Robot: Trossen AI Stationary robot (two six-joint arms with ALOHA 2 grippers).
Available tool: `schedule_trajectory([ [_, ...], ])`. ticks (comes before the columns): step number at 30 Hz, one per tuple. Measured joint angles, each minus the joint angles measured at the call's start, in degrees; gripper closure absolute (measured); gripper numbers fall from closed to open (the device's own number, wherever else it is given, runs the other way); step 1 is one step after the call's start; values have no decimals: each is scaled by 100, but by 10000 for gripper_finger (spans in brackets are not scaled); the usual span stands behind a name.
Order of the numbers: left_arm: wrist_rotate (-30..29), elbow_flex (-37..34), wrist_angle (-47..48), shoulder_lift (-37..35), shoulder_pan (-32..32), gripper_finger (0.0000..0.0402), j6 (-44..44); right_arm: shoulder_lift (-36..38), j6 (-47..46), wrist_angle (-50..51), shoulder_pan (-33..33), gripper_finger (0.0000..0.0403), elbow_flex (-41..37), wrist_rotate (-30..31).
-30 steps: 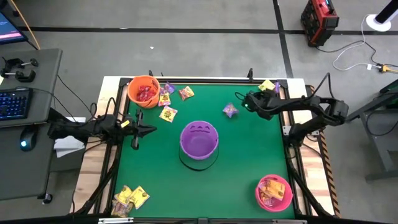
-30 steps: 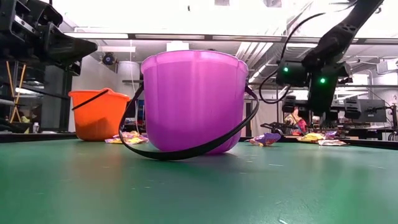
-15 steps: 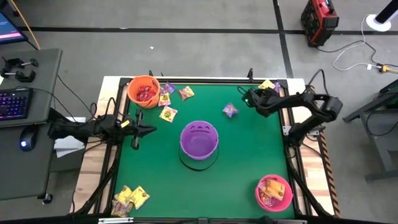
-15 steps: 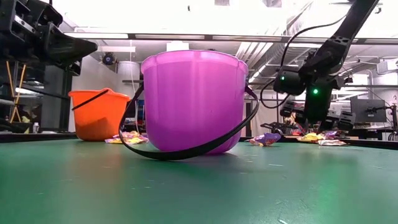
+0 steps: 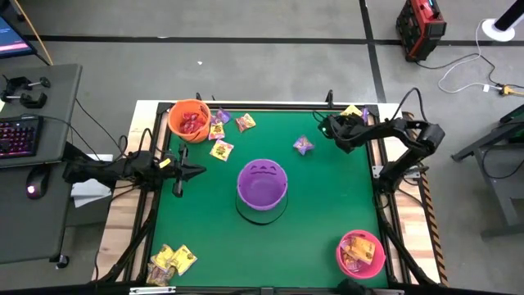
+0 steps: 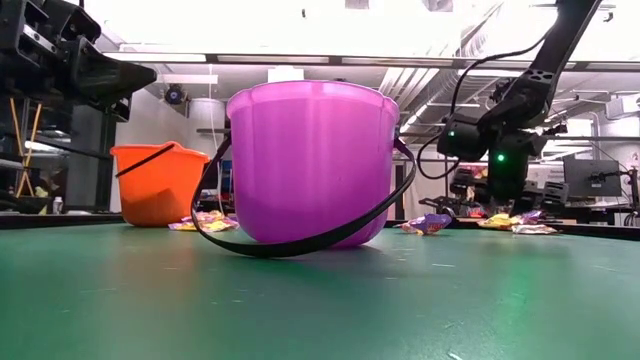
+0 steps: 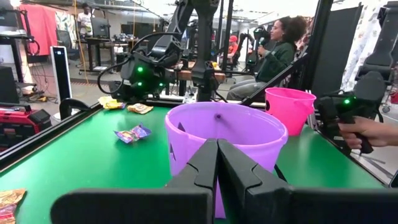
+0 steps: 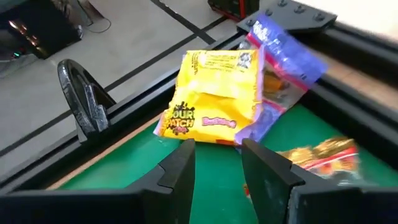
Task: Sort candy by brand, put in halloween buckets
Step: Put the yellow candy into the pink bucket
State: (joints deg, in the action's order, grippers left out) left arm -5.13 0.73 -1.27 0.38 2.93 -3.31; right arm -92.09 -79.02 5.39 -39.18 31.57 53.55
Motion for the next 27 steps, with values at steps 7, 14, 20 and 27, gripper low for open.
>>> schedule_trajectory([
  [7,0,0,1,0,1,401,-4,-398,152,-601,-260,279,69,-314],
  [14,0,-2,1,0,-1,401,-4,-478,227,-603,-243,279,253,108],
  [20,0,0,-1,0,1,401,-2,-477,169,-468,-243,279,297,220],
  [27,0,-2,0,0,-1,401,-4,-479,164,-273,-281,304,297,80],
])
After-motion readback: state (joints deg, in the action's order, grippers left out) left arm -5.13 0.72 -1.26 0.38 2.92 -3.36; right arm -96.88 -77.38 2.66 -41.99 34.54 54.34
